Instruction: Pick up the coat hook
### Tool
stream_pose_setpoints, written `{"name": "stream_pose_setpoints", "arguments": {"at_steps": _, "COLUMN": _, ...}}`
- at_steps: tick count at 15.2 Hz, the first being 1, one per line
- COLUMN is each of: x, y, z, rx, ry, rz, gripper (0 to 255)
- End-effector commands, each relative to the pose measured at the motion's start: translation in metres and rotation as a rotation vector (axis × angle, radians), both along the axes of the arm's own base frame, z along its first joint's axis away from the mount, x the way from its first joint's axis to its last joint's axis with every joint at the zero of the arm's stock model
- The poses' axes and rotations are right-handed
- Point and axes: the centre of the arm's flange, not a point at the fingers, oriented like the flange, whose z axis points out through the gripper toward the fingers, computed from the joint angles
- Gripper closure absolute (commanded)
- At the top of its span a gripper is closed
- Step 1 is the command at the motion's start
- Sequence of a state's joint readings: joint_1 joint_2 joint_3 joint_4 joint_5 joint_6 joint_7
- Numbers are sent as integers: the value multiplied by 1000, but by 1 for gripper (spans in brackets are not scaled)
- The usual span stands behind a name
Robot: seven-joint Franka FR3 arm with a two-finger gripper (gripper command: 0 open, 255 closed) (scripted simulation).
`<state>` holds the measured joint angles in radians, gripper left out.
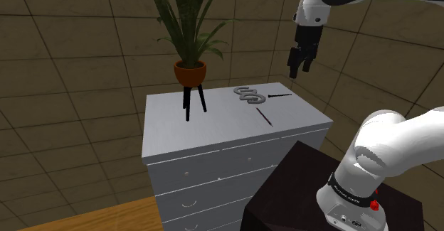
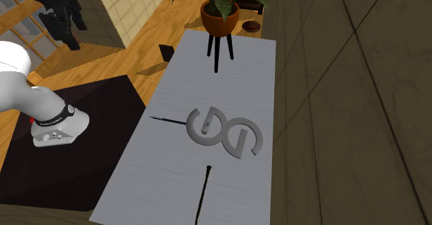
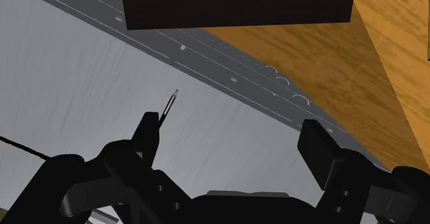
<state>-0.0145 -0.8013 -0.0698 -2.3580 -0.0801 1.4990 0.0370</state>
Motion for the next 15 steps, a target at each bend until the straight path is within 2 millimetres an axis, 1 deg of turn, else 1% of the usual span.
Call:
{"name": "stream_pose_setpoints", "arguments": {"at_steps": 1, "x": 0, "y": 0, "z": 0, "rx": 0, "ry": 0, "rz": 0, "gripper": 0}}
{"name": "stream_pose_setpoints", "arguments": {"at_steps": 15, "x": 102, "y": -131, "z": -101, "rx": 109, "ry": -13, "rz": -6, "gripper": 0}}
